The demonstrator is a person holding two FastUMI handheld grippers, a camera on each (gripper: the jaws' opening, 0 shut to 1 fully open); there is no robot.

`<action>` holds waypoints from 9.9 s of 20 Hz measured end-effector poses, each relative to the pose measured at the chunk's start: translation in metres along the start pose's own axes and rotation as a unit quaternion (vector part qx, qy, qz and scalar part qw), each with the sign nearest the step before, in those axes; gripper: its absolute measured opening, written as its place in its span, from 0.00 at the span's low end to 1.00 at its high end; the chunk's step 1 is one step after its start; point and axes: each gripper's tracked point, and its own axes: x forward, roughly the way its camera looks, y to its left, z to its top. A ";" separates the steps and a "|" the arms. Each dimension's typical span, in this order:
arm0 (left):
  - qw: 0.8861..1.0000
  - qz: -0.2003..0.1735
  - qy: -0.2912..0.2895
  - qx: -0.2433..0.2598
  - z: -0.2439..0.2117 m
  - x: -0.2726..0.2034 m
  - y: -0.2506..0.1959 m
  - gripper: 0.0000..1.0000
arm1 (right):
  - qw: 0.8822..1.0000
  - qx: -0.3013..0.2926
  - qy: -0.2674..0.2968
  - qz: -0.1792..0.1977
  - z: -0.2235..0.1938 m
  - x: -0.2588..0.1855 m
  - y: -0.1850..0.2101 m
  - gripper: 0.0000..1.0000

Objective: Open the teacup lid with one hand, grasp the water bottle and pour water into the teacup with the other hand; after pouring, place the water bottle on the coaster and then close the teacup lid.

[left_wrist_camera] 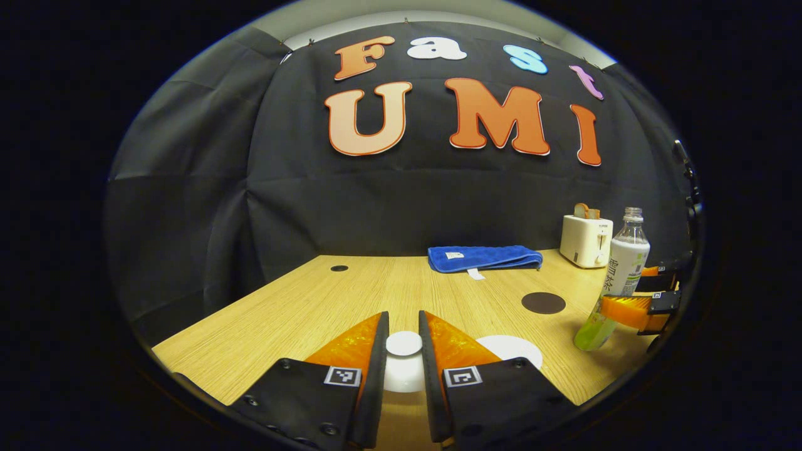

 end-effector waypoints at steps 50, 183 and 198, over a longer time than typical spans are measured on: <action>1.000 -0.004 0.001 0.000 -0.014 -0.014 0.095 0.34 | 0.634 -0.765 -0.073 -0.087 0.067 0.042 0.054 0.64; 0.993 -0.028 -0.108 -0.031 0.107 -0.008 -0.093 0.99 | 0.987 0.007 -0.155 -0.047 0.113 -0.064 -0.118 0.97; 0.984 0.010 -0.176 -0.037 0.198 -0.042 -0.076 0.95 | 0.967 0.018 -0.231 -0.108 0.176 -0.118 -0.136 0.98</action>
